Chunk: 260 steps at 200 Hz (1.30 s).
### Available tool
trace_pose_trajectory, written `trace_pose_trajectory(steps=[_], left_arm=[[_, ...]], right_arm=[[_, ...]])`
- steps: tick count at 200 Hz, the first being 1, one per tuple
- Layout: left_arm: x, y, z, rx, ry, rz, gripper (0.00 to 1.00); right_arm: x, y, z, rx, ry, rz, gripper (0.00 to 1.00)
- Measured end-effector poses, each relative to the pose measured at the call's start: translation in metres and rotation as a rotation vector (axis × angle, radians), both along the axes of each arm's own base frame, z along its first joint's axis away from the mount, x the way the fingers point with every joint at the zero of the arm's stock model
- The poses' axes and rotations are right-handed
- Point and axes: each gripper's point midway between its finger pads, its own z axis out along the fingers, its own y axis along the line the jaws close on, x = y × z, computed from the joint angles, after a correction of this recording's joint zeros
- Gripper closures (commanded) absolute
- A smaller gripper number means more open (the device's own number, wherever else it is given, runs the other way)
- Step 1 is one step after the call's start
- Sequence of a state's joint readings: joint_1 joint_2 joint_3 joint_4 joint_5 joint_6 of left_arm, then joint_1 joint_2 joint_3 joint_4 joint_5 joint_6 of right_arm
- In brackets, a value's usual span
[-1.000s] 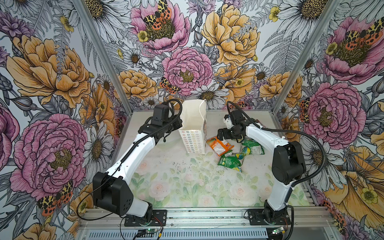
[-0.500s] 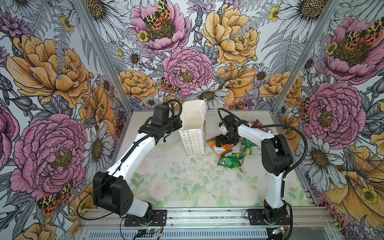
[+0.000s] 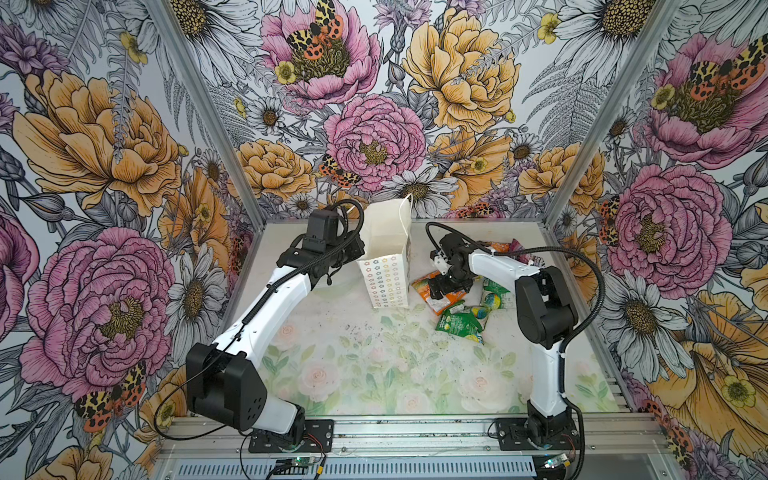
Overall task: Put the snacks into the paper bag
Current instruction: 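Lower the right gripper onto the orange fruit-candy packet and grasp it, then lift the orange packet with the right gripper toward the bag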
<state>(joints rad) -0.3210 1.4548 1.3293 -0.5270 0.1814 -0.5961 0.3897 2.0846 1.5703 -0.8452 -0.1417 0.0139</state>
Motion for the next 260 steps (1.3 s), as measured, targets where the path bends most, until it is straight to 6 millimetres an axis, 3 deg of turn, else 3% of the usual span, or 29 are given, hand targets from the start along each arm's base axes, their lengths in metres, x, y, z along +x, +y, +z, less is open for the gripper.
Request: trace_pose_trajectory(steps=[45,83,126,190,260], left_arm=[[-0.003,0.004,-0.006,0.004,0.013,0.008,1.0],[-0.004,0.01,-0.007,0.003,0.019,0.021,1.0],[-0.004,0.013,-0.01,0.001,0.026,0.03,1.0],[-0.004,0.013,-0.01,-0.016,0.037,0.045,1.0],[-0.002,0.018,-0.01,-0.014,0.039,0.085,1.0]], right_arm=[[-0.002,0.001,0.0,-0.004,0.005,-0.002,0.4],[-0.002,0.003,0.004,0.01,0.005,-0.016,0.72],[-0.003,0.007,0.01,0.03,0.005,-0.024,1.0],[-0.009,0.005,0.025,0.037,0.005,-0.041,1.0],[0.003,0.0,0.106,0.179,-0.119,-0.142,1.0]])
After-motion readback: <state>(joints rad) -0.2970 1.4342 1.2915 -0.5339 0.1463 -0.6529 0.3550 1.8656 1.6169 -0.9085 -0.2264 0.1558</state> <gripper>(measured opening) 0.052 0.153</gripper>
